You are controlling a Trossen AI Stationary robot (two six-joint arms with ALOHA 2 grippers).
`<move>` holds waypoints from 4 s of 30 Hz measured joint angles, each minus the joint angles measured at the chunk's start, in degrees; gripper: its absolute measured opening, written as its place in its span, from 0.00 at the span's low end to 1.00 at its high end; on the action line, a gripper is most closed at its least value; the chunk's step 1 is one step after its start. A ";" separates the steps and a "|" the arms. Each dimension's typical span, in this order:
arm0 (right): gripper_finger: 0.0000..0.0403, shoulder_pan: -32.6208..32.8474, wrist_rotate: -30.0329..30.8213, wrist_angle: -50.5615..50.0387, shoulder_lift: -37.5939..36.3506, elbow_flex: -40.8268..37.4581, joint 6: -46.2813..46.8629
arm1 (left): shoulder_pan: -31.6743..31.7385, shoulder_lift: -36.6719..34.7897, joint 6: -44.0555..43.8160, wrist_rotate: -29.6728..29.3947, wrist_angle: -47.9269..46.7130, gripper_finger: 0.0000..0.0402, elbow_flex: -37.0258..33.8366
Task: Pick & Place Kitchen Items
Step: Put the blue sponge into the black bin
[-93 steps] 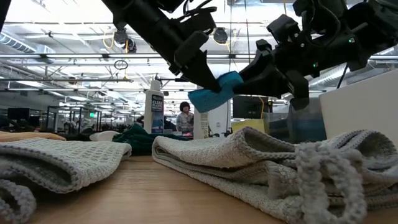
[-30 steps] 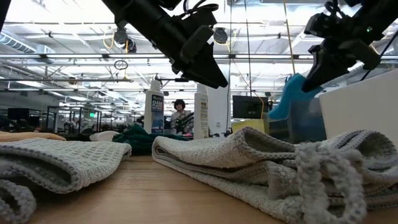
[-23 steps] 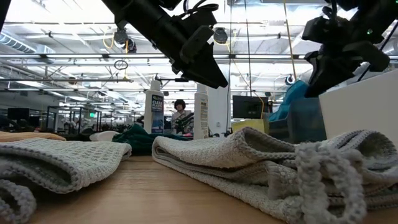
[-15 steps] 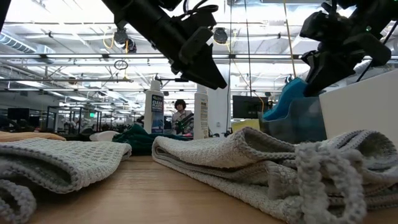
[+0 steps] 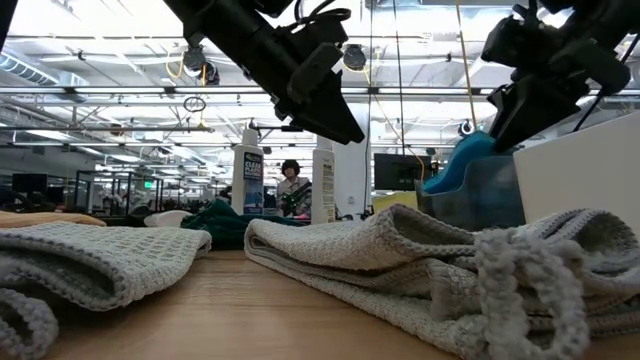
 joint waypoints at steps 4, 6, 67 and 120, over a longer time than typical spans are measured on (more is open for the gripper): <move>0.37 0.00 -2.40 1.84 0.00 0.00 0.53 | 0.00 0.00 -0.07 0.00 0.00 0.60 0.00; 0.38 0.00 -3.00 3.44 0.00 0.00 0.44 | 0.00 0.00 -0.17 0.00 0.00 0.60 0.00; 0.00 -1.88 -6.02 9.99 4.27 -0.04 -9.04 | 0.00 0.00 -1.01 0.00 -0.42 0.60 -0.04; 0.00 -16.02 -10.29 13.68 11.39 -6.37 -13.42 | 0.00 0.00 -1.05 0.00 -0.42 0.60 -0.04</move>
